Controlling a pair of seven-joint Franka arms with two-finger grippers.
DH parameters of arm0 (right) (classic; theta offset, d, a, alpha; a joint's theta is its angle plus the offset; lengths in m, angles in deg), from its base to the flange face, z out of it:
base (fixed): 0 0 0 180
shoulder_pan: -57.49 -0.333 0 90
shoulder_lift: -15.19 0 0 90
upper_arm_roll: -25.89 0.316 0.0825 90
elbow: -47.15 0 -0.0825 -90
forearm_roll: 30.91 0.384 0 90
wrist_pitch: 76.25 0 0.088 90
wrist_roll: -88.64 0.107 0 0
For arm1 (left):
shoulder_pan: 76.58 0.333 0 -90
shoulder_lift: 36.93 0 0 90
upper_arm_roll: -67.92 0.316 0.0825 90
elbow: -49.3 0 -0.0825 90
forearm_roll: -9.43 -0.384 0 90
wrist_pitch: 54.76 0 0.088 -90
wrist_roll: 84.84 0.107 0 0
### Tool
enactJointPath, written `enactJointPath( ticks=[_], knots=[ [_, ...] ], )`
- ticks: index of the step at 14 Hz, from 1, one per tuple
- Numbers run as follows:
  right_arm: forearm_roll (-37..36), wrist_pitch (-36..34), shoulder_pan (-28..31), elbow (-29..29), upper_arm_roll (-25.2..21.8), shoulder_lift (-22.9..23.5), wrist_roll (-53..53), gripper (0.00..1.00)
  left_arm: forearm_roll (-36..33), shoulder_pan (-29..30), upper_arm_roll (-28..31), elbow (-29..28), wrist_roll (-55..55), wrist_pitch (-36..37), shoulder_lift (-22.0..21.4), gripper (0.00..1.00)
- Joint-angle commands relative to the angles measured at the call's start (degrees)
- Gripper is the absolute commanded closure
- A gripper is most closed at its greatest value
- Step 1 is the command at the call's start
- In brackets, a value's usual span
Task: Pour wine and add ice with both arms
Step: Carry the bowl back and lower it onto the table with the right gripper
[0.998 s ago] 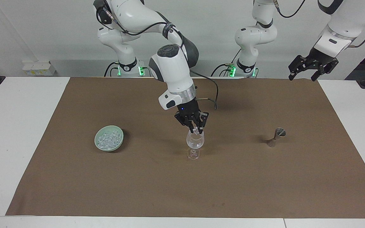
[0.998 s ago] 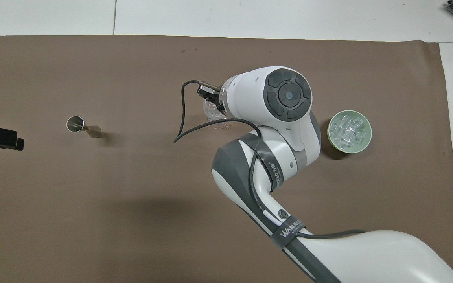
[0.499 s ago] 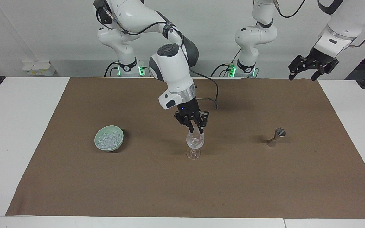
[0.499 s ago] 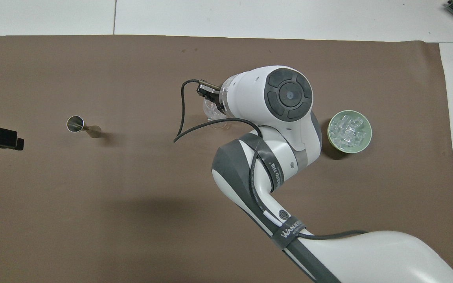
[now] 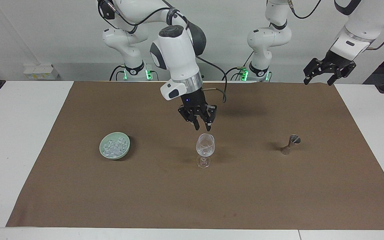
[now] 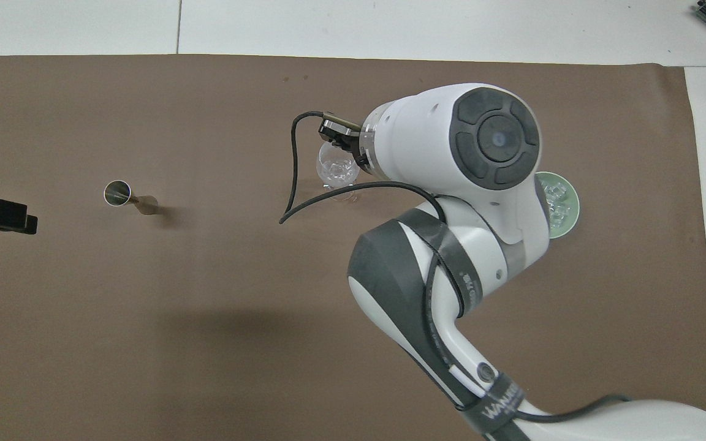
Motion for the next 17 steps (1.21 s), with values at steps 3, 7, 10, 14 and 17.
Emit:
enactJointPath(
  ticks=[3, 7, 10, 14, 17],
  knots=[
    [-0.6, -5.7, 7.8, -9.5, 0.5, -11.0, -12.3, 0.12, 0.5, 0.3, -0.1, 0.2, 0.7, 0.8, -0.4, 0.0],
    [-1.2, -12.6, 12.3, -12.8, 0.3, -16.7, -21.7, 0.0, 0.5, 0.3, -0.1, 0.2, 0.7, 0.8, -0.4, 0.0],
    [-1.7, -16.8, 15.5, -12.7, 0.4, -18.7, -27.7, 0.0, 0.5, 0.3, -0.1, 0.2, 0.7, 0.8, -0.4, 0.0],
    [-1.7, -21.0, 20.5, -12.3, 0.4, -20.3, -35.4, 0.0, 0.5, 0.3, -0.1, 0.2, 0.7, 0.8, -0.3, 0.0],
    [-1.7, -21.9, 23.1, -12.1, 0.3, -20.7, -38.6, 0.0, 0.5, 0.3, -0.1, 0.2, 0.7, 0.8, -0.3, 0.0]
  ],
)
